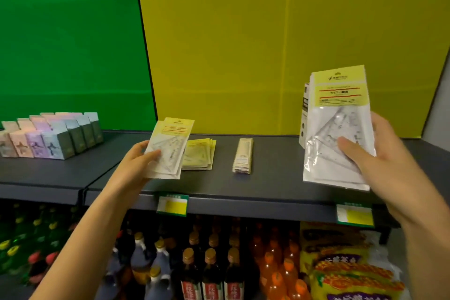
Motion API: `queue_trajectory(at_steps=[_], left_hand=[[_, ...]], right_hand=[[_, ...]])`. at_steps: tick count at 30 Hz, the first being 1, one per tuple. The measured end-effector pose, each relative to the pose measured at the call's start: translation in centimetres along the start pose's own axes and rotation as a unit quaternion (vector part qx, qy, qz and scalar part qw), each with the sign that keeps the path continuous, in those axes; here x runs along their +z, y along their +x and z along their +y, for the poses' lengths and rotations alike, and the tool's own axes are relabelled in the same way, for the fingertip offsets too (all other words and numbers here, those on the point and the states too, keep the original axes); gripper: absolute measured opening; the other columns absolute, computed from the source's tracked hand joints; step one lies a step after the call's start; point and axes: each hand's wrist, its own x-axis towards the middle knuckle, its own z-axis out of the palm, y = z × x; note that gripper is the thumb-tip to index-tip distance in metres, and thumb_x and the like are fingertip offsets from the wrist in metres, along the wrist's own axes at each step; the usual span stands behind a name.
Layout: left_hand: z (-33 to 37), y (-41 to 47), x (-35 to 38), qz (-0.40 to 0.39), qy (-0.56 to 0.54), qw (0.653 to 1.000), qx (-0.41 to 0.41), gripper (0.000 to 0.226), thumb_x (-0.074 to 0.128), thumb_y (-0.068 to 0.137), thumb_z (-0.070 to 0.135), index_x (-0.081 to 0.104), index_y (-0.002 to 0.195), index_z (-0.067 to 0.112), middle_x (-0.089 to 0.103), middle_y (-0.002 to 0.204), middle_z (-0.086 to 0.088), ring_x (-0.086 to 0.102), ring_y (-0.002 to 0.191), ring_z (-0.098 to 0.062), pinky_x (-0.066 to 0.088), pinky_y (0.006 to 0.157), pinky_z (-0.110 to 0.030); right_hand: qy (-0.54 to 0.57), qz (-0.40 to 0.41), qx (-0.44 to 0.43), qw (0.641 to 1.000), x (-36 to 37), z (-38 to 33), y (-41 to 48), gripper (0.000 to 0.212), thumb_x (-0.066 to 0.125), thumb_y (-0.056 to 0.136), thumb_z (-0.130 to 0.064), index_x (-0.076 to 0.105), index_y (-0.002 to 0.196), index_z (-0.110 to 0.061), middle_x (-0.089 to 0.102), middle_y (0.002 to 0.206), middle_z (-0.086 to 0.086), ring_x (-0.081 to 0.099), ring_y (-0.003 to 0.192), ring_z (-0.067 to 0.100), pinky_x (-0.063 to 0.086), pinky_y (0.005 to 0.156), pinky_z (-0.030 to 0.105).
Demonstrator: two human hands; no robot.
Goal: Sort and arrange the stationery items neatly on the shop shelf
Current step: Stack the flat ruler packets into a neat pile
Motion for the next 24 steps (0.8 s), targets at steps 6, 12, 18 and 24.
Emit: queue_trajectory(at_steps=[6,12,18,24], left_hand=[[-0.5,5.0,-0.5,-0.073,0.026,0.997,-0.014,0.038,0.036,0.092,-0.001,0.036,0.130,0.002,0.054,0.117,-0.017,0.057,0.074,-0.017,0.045,0.037,-0.012],[-1.7,9.6,1.1,-0.104,0.055,0.993,-0.017,0.038,0.040,0.090,0.001,0.029,0.127,0.004,0.049,0.126,-0.017,0.054,0.112,-0.032,0.049,0.091,-0.045],[-2.7,10.6,3.2,-0.101,0.170,0.980,0.014,0.040,0.038,0.093,0.006,0.023,0.129,-0.001,0.049,0.130,-0.019,0.050,0.116,-0.032,0.043,0.094,-0.040],[-3.6,11.0,4.3,-0.097,0.284,0.952,0.050,0.043,0.041,0.091,0.009,0.024,0.128,-0.004,0.043,0.133,-0.026,0.039,0.125,-0.039,0.037,0.099,-0.041]], right_hand=[[-0.029,-0.060,0.010,0.998,10.2,-0.7,1.7,0.052,0.051,0.093,-0.021,0.030,0.139,-0.032,0.049,0.126,-0.012,0.047,0.119,0.012,0.039,0.101,0.035],[-0.051,-0.100,0.091,0.990,18.2,-0.2,4.9,0.050,0.048,0.094,-0.014,0.030,0.139,-0.023,0.050,0.131,0.001,0.052,0.113,0.018,0.045,0.089,0.033],[-0.063,-0.114,0.150,0.980,22.0,0.8,7.5,0.045,0.045,0.093,-0.009,0.033,0.136,-0.017,0.053,0.125,0.004,0.054,0.112,0.022,0.046,0.089,0.035],[-0.044,-0.133,0.187,0.972,24.8,1.6,9.0,0.041,0.041,0.089,-0.002,0.045,0.128,-0.012,0.059,0.121,0.005,0.059,0.106,0.024,0.051,0.088,0.037]])
